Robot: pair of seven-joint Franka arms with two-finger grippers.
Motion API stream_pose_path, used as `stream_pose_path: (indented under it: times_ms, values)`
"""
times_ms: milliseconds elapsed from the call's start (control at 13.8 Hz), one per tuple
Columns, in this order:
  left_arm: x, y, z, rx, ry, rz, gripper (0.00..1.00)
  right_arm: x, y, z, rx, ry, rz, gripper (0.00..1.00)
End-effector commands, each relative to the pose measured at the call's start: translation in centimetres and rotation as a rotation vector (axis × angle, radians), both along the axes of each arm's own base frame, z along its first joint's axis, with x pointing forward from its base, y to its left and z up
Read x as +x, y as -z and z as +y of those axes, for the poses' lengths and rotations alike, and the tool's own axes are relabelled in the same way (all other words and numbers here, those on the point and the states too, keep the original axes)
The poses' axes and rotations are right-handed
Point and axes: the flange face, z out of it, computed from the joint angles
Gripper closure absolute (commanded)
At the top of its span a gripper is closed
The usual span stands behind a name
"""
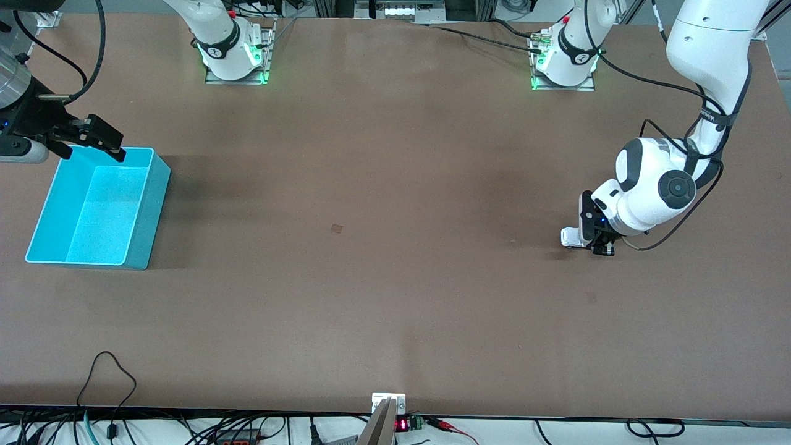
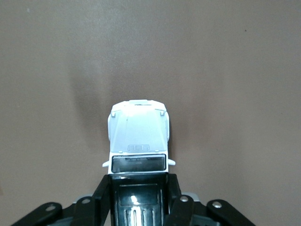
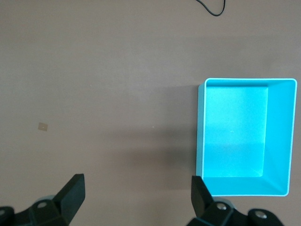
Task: Wind and store white jeep toy
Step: 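Lower the left gripper and grasp the white toy jeep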
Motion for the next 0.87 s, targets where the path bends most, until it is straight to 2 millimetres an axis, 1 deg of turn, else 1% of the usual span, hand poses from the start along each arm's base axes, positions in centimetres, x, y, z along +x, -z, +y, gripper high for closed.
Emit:
stream_pose_path:
  times_ms: [0, 217, 361, 434, 506, 578, 723, 795]
  values:
    - [0.1, 0.7, 0.3, 0.005, 0.032, 0.008, 0.76, -0.8, -0.3, 0.1, -0.005, -0.01, -0.001, 0.0]
    - [0.0, 0.9, 0.8, 0.005, 0.036, 0.013, 0.76, -0.8, -0.3, 0.1, -0.005, -0.01, -0.001, 0.0]
    - [-0.3, 1.8, 2.2, 0.005, 0.012, 0.033, 0.75, -0.8, -0.3, 0.1, -0.005, -0.01, -0.001, 0.0]
    - [-0.3, 1.9, 3.7, 0.006, -0.012, 0.033, 0.72, -0.8, -0.3, 0.1, -0.005, -0.01, -0.001, 0.0]
    - [-0.1, 2.4, 5.7, 0.004, -0.045, 0.039, 0.72, -0.8, -0.3, 0.1, -0.005, -0.01, -0.001, 0.0]
    - [-0.1, 2.9, 6.7, 0.0, -0.039, 0.048, 0.72, -0.9, -0.2, 0.1, -0.005, -0.012, 0.002, 0.0]
    - [0.3, 3.6, 11.1, -0.007, -0.01, 0.045, 0.73, -0.9, -0.2, 0.1, -0.005, -0.01, 0.002, 0.0]
    - [0.2, 3.8, 12.3, -0.011, 0.003, 0.049, 0.73, -0.9, -0.2, 0.1, -0.005, -0.01, 0.002, 0.0]
